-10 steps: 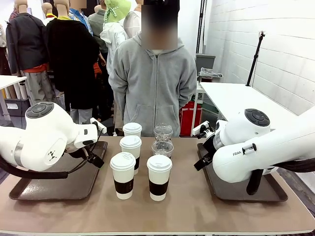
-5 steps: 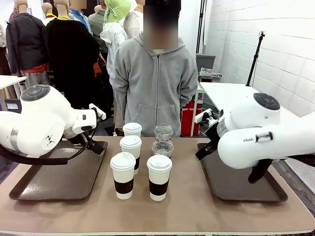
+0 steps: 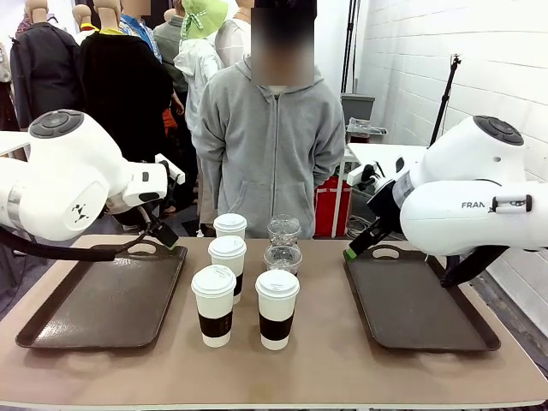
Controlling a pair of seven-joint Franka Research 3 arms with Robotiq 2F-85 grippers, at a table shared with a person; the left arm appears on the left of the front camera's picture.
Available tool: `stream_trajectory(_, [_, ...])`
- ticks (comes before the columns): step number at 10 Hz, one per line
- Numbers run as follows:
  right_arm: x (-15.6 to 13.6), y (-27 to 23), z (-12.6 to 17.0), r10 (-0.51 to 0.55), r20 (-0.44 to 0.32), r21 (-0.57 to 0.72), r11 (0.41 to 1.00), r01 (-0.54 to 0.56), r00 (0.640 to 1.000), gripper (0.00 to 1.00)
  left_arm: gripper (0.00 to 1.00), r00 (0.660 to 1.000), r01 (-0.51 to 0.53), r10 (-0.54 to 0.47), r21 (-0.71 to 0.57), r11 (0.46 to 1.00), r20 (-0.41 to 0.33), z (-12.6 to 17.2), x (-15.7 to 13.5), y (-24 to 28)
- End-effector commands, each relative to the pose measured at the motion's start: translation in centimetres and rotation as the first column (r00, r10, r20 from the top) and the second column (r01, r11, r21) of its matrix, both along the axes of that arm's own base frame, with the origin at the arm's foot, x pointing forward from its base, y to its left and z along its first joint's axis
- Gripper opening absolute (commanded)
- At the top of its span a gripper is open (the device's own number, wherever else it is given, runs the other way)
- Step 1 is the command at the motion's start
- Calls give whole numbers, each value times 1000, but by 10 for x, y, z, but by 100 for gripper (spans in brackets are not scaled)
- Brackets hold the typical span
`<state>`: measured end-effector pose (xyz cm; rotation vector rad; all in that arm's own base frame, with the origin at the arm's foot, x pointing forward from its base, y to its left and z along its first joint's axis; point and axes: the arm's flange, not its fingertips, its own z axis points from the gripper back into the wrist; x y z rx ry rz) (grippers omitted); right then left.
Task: Distribute the coffee onto the tray.
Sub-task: Pick up one iced Americano and place it on the right Handle tray.
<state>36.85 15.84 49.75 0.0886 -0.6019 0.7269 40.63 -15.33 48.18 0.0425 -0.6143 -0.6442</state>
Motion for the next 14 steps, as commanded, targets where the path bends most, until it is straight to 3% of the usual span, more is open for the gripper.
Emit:
stream_trajectory(1, [3, -11, -5, 50, -8, 53, 997, -50, 999, 100, 100, 1000, -5, 5, -4, 1000, 5, -3, -2, 13])
stream_trajectory(3, [1, -29, -2, 85, 5, 118, 989, -85, 996, 100, 100, 998, 61, -59, -90, 994, 28, 1, -3, 35])
stream_trajectory(4, [-1, -37, -1, 119, 15, 159, 980, -120, 993, 100, 100, 989, 142, -135, -132, 981, 63, 2, -4, 44])
stream_trajectory(6, [-5, -52, -1, 154, 61, 217, 962, -164, 986, 100, 100, 978, 192, -173, -187, 963, 115, -3, -5, 62])
stream_trajectory(9, [-4, -61, -8, 230, 116, 256, 933, -253, 966, 100, 100, 930, 356, -310, -279, 892, 196, -5, -8, 79])
stream_trajectory(11, [-6, -67, -10, 268, 136, 276, 914, -296, 954, 100, 100, 902, 417, -357, -279, 865, 242, -2, -7, 84])
stream_trajectory(14, [-4, -68, -12, 293, 144, 299, 898, -323, 945, 100, 100, 902, 417, -355, -276, 866, 248, 3, -4, 85])
